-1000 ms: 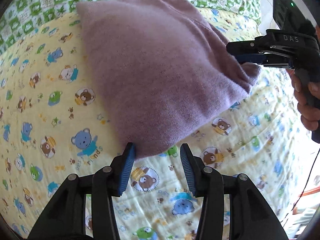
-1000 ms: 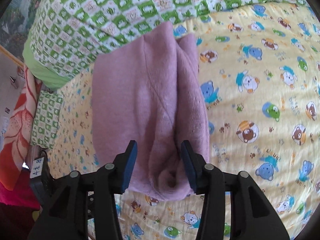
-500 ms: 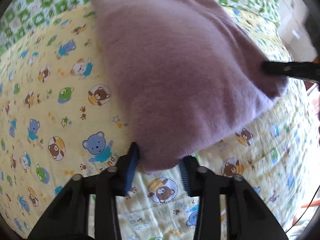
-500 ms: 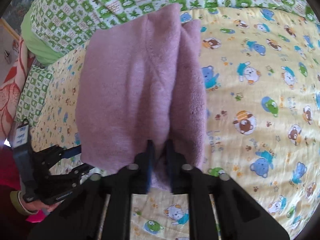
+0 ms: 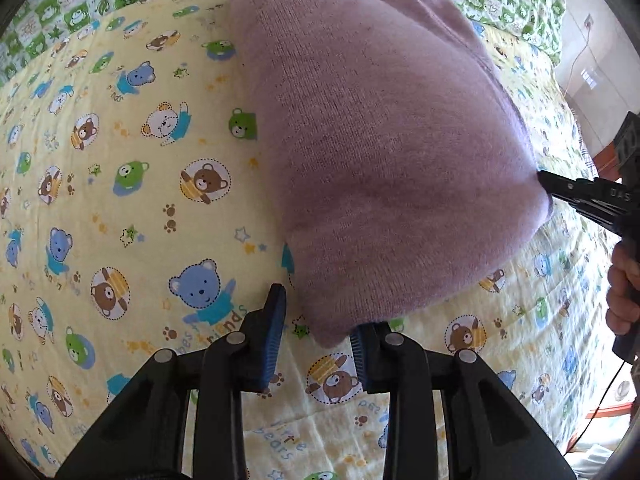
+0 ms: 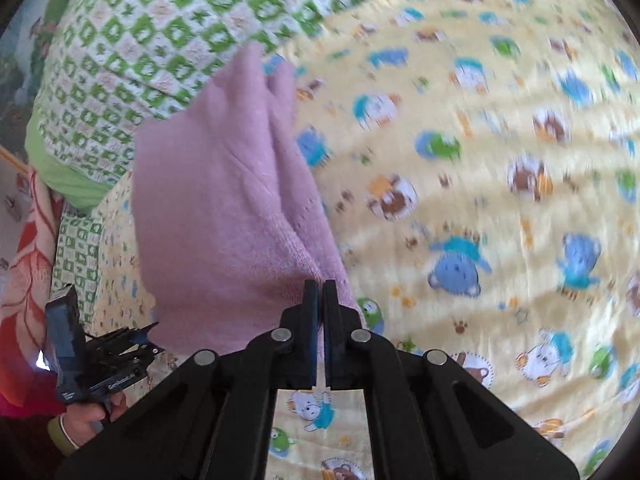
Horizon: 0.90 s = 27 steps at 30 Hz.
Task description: Fold small clothes
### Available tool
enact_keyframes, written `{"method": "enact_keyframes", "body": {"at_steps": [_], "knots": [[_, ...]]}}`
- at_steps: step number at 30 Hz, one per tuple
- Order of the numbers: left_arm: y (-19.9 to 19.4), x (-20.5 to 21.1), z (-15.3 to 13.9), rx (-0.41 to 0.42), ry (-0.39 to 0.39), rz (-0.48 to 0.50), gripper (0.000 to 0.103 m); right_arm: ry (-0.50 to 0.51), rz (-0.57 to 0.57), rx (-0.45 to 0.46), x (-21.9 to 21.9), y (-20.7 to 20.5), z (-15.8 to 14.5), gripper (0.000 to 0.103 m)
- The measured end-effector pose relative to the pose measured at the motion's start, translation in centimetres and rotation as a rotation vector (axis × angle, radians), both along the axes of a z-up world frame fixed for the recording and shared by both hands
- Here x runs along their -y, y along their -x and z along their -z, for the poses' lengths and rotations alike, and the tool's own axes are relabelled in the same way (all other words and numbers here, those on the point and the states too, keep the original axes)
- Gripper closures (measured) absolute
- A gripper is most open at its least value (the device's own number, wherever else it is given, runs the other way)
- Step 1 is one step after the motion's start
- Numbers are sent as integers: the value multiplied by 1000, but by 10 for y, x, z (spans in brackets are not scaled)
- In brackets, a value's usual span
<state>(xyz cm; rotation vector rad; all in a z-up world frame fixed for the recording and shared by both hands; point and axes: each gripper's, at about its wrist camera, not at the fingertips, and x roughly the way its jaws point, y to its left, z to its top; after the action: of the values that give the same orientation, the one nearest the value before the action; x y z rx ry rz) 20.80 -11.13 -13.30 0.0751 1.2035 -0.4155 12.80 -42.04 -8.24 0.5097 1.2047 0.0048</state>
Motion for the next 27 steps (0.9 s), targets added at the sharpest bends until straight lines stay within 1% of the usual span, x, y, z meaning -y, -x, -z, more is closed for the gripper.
{"method": "enact_keyframes", "body": {"at_steps": [3,5,8,9,12,13,14,15,16,17,18,20,22,26,27], "knots": [[2,-3,-1,-17,12,6,71,14,11,-1,-1,-3,-2,101],[7,-11,-5,-41,44,8,72,38,-11,-16,-7,-9,-5,101],[16,-25,-21,-52,98,16,72,51,-39,-33,-15,-13,-12,100],[18,-31,-26,-57,127,21,72,69,-41,-38,-17,-14,-17,99],[19,-49,-43,-47,173,13,71,121,-20,-35,-13,-13,-27,97],[16,-54,-48,-42,186,3,69,128,-4,-27,-11,-14,-32,96],[11,-59,-53,-37,198,-12,64,124,10,-18,-9,-15,-35,94],[3,-64,-58,-31,207,-39,60,107,25,3,-7,-18,-39,85],[-9,-67,-63,-26,219,-65,53,94,38,23,-6,-22,-42,72],[-20,-72,-67,-19,238,-94,50,84,45,50,-8,-30,-46,66],[-33,-76,-71,-15,255,-122,50,74,36,68,-10,-37,-48,63],[-60,-80,-78,-17,276,-159,50,54,6,86,-21,-56,-47,63],[-81,-81,-81,-14,273,-178,50,38,-37,100,-36,-76,-42,63],[-108,-70,-81,-14,262,-187,48,116,-106,50,-53,-108,-19,63],[-113,-69,-82,-9,258,-186,47,167,-128,24,-54,-114,-10,64]]}}
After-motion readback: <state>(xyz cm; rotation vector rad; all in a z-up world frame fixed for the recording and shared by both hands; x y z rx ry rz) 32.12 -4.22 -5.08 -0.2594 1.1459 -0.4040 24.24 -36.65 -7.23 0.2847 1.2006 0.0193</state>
